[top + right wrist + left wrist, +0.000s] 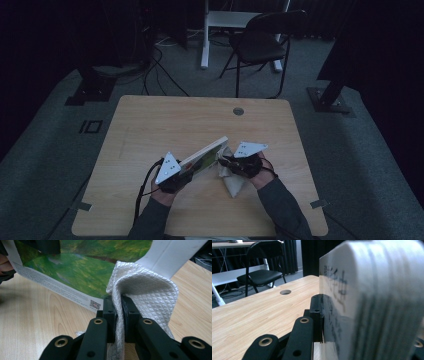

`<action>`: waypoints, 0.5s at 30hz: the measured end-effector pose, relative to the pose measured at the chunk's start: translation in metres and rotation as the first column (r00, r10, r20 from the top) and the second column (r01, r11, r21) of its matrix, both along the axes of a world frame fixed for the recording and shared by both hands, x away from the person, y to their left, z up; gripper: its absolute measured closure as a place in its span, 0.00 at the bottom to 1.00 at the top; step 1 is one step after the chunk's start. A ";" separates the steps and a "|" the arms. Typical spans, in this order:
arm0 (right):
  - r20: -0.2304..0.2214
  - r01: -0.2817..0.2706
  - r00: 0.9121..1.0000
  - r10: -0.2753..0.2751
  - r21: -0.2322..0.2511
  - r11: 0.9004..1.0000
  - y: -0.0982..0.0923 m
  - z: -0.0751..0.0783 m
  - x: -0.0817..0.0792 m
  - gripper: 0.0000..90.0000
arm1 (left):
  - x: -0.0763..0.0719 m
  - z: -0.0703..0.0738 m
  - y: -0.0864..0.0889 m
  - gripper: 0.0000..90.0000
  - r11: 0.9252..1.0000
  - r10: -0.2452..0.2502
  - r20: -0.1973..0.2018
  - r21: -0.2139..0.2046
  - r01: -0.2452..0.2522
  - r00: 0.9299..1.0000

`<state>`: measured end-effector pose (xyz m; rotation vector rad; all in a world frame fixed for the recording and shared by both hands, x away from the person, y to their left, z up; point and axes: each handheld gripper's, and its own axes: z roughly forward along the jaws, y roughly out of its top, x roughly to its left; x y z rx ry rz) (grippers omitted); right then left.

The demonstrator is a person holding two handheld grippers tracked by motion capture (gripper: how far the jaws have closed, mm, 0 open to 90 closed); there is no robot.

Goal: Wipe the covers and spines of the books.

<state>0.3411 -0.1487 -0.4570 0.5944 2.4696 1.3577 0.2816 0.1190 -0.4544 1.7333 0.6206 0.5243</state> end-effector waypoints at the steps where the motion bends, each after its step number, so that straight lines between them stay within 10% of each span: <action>1: 0.000 0.000 1.000 0.000 0.000 1.000 0.000 0.000 0.000 0.92 | 0.000 0.000 0.000 0.87 1.000 0.000 0.000 0.000 0.000 1.000; 15: 0.004 -0.029 1.000 0.029 -0.008 1.000 0.007 0.000 -0.004 0.92 | 0.000 -0.001 -0.001 0.87 1.000 0.002 -0.001 -0.002 -0.002 1.000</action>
